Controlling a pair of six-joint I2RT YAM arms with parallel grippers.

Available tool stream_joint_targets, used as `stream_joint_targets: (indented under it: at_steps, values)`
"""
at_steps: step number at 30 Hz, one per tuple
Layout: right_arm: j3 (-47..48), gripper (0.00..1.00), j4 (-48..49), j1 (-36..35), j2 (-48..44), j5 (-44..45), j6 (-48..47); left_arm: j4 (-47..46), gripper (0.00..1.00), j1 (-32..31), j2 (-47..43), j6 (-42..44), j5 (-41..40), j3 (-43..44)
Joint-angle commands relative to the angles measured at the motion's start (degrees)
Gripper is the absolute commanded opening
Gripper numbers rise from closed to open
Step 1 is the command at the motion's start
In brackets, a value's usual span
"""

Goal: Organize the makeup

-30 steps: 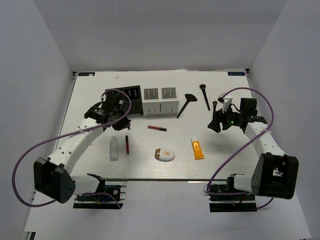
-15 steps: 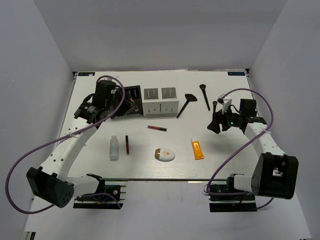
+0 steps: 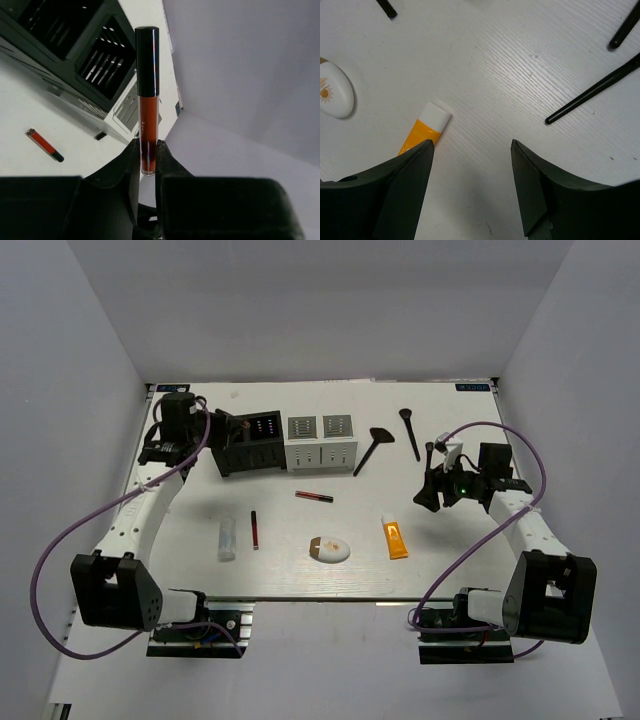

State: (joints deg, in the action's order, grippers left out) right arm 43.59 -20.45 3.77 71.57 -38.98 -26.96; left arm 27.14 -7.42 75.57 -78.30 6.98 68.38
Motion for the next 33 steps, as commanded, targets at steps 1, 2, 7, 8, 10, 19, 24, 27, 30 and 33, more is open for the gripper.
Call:
stream_joint_targets:
  at_steps: [1, 2, 7, 8, 10, 19, 24, 27, 30, 33]
  values:
    - [-0.6, 0.69, 1.7, 0.2, -1.5, -1.4, 0.4, -8.0, 0.00, 2.6, 0.5, -9.6, 6.2, -4.7]
    - [-0.6, 0.69, 1.7, 0.2, -1.4, -1.3, 0.4, -10.7, 0.00, 2.6, 0.6, -10.8, 8.0, -5.8]
    - [-0.8, 0.69, 2.1, 0.2, -1.3, -1.2, 0.6, -11.5, 0.00, 4.4, 2.6, -13.8, 10.2, -7.2]
    - [-0.9, 0.69, 2.2, 0.3, -1.3, -1.2, 0.7, -11.1, 0.00, 5.1, 2.9, -14.3, 10.9, -7.2]
    - [-1.0, 0.69, 2.5, 0.2, -1.3, -1.3, 0.8, -10.6, 0.00, 5.7, 3.5, -15.4, 11.2, -7.4]
    - [-0.6, 0.69, 3.2, 0.3, -0.4, -1.2, 1.5, -13.1, 0.00, 7.5, 5.3, -19.6, 12.7, -11.1]
    - [-0.4, 0.69, 3.3, 0.3, -0.3, -0.9, 1.5, -13.3, 0.00, 8.0, 5.8, -20.1, 13.2, -12.9]
    - [-0.6, 0.69, 3.7, 0.3, -0.4, -1.0, 1.8, -13.8, 0.01, 8.0, 6.1, -20.3, 13.4, -13.3]
    - [-0.7, 0.69, 3.7, 0.3, -0.3, -1.0, 2.2, -14.4, 0.09, 8.6, 7.0, -20.4, 13.5, -13.3]
    - [-0.6, 0.69, 3.8, 0.3, -0.5, -0.7, 2.2, -15.2, 0.20, 8.6, 8.4, -20.6, 13.8, -12.5]
